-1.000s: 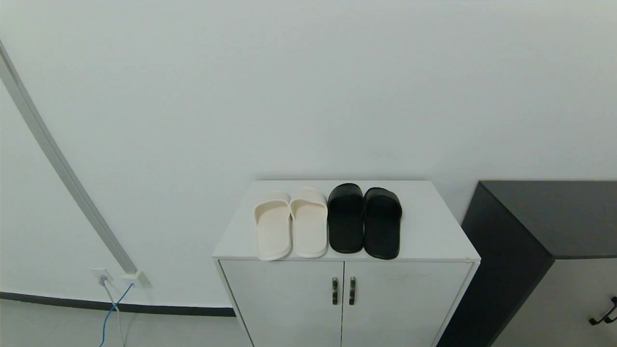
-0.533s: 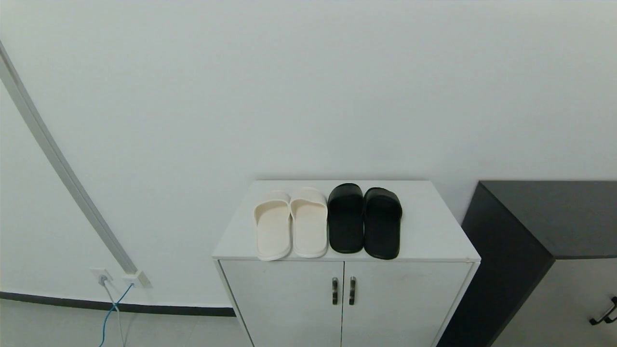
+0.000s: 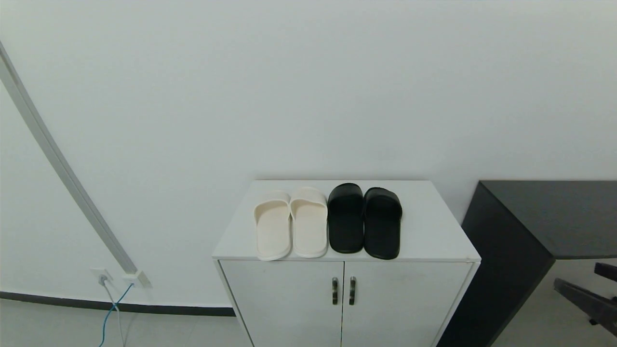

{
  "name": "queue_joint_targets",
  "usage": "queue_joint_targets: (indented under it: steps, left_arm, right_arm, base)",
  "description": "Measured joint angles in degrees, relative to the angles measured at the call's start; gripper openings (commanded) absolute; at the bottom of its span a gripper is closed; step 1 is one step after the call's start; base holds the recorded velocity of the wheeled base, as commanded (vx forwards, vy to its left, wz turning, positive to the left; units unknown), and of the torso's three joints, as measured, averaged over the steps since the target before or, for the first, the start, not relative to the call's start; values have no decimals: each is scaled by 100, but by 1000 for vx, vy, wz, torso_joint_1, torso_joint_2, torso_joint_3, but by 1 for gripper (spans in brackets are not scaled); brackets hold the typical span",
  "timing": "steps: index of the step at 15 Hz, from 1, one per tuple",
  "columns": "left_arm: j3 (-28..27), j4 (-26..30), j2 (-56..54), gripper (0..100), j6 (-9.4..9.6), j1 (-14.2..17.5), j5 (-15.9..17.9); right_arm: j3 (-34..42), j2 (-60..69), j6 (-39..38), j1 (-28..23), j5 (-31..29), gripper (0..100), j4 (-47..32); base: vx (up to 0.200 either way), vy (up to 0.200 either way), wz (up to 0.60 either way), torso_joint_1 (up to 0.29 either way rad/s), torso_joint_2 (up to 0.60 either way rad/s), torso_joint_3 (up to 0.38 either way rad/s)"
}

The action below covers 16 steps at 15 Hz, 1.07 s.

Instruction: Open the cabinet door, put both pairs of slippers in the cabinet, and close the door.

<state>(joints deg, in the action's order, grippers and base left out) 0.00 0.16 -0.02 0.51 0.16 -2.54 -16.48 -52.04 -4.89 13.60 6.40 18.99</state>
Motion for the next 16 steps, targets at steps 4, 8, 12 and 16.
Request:
queue_joint_targets:
  steps: [4,8,12,16]
  left_arm:
    - [0,2,0,0,0,0,0]
    - [0,2,0,0,-5,5,0]
    - [0,0,0,0,-5,-2,2]
    - [0,2,0,0,-2,0,0]
  right_arm:
    - [-538,-898,-562,1128,-847,100,126]
    - [-1023,-1940,-883,2013,-1721,100,602]
    - [-1697,-3017,-1164,2594,-2331,100,914]
    - [-2477,-4294,-1219,3051,-3084,100,1330]
  base:
    - [0,0,0,0,0,0]
    - [0,0,0,0,0,0]
    - [0,0,0,0,0,0]
    - [0,0,0,0,0,0]
